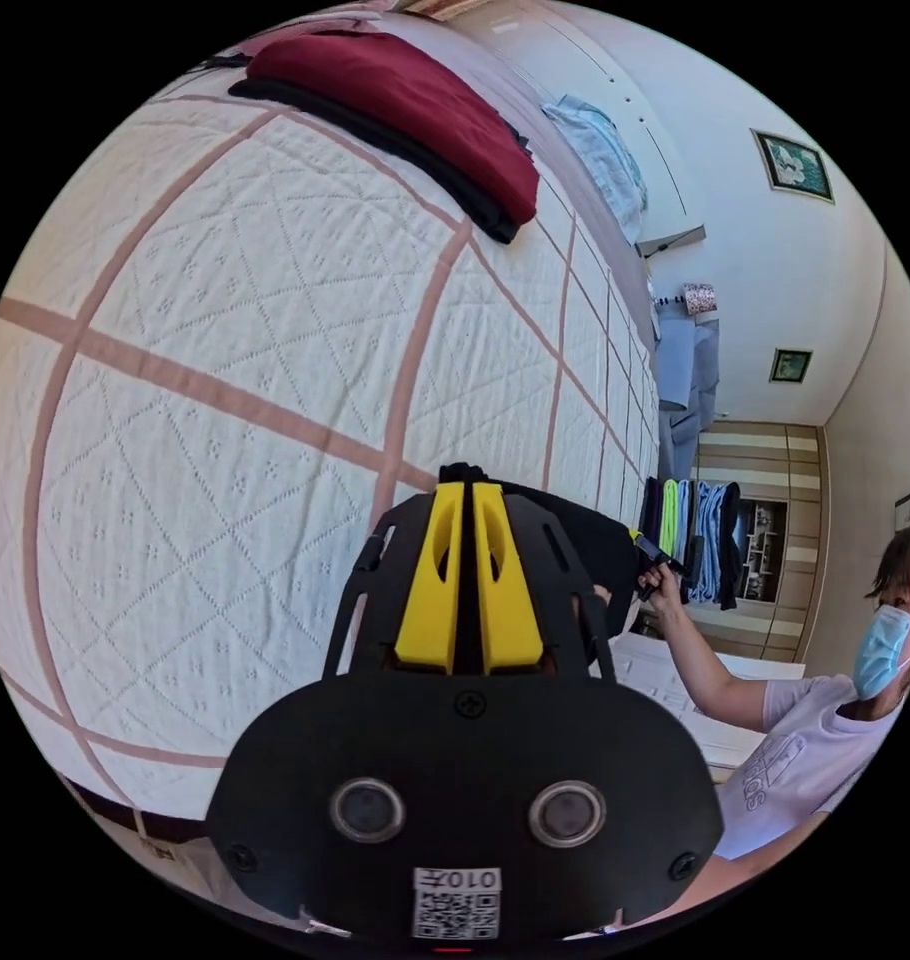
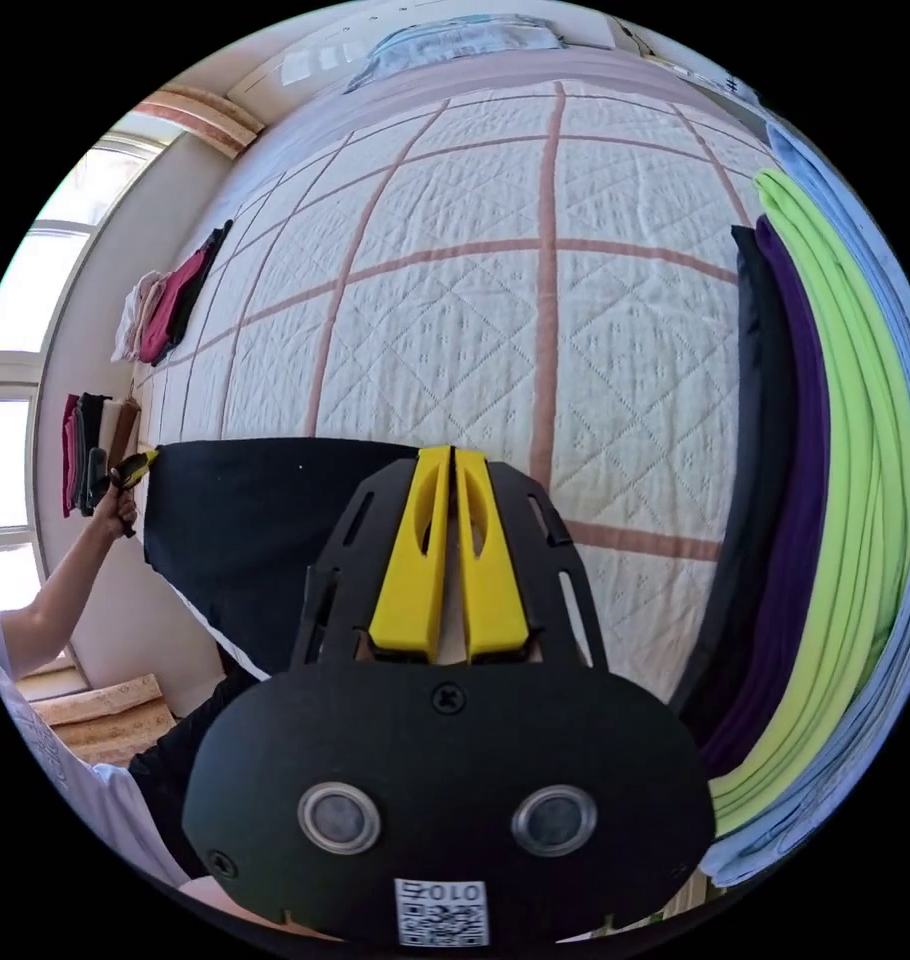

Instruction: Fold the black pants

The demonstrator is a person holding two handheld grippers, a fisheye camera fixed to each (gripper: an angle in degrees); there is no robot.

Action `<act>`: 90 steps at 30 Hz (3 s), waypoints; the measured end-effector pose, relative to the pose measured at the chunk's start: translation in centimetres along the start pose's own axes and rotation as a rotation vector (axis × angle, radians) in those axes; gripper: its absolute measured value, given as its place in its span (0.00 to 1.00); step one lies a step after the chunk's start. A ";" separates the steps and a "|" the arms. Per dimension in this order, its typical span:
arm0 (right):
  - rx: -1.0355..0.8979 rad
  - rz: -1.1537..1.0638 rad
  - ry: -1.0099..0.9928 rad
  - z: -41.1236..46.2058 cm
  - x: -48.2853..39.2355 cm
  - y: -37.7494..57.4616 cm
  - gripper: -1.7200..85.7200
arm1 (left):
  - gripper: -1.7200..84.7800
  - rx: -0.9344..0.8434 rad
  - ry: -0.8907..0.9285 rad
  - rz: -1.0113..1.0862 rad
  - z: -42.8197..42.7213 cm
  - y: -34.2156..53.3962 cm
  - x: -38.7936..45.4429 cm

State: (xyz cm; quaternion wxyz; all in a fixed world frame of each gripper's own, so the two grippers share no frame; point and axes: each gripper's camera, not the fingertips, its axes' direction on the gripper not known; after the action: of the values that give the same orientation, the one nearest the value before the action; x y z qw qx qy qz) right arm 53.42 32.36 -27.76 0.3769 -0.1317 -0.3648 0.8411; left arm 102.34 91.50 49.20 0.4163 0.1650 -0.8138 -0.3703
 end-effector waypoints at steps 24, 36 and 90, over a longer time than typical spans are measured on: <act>-0.054 0.034 -0.243 1.8 0.6 10.8 0.09 | 0.13 -0.257 -0.404 1.413 31.6 28.4 38.0; -0.261 -0.063 -0.482 -1.1 0.3 4.1 0.15 | 0.09 -0.070 -0.747 1.431 42.4 34.2 41.3; -0.515 -0.350 -0.231 11.6 -56.8 -18.4 0.12 | 0.04 0.570 0.420 -0.062 12.2 25.6 -19.1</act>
State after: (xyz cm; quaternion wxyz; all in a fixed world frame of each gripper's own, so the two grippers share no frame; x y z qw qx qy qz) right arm 96.25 -6.79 -9.57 0.4263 -0.0617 -0.6230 0.6530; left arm 105.08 125.39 52.88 0.5004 0.3718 -0.7757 -0.0986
